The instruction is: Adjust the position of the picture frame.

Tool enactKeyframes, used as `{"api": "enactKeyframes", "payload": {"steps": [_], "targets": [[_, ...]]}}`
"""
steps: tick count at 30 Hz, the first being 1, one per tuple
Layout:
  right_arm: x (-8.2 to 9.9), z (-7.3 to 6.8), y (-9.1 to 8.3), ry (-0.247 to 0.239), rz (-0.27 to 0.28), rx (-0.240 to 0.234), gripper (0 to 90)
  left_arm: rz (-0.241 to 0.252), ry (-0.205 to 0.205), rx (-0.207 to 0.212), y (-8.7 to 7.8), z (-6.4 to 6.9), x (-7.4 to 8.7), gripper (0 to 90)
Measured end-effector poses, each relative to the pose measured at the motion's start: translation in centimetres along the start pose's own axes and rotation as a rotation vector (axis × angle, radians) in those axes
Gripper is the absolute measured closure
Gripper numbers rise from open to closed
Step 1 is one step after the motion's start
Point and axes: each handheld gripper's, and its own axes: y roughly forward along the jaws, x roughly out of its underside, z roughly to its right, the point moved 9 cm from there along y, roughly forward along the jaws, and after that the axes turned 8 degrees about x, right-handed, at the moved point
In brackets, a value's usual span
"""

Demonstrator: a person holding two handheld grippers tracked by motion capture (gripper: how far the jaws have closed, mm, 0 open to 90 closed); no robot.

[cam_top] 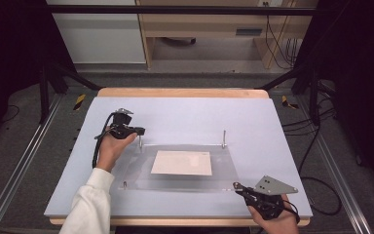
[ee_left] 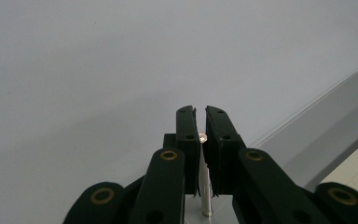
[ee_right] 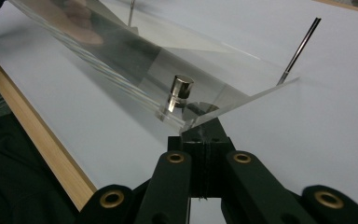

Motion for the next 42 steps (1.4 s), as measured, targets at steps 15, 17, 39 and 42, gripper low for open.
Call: {"api": "enactKeyframes", "payload": {"steps": [15,17,39,42], "targets": [[-0.6,0.8,-0.6,-0.022,0.025,0.072,61.2,-0.002,0.000,0.000,0.1,-0.1,0.0,83.5],[-0.8,0.8,-0.6,-0.029,0.030,0.075,60.8,0.000,-0.002,0.000,0.1,-0.1,0.0,83.5],[-3.0,1.3,-0.4,-0.093,0.065,0.058,61.8,0.005,-0.016,0.003,0.3,-0.4,-0.2,83.2],[-3.1,1.3,-0.4,-0.099,0.062,0.054,60.5,0.005,-0.017,-0.001,0.3,-0.4,-0.2,83.2]]}}
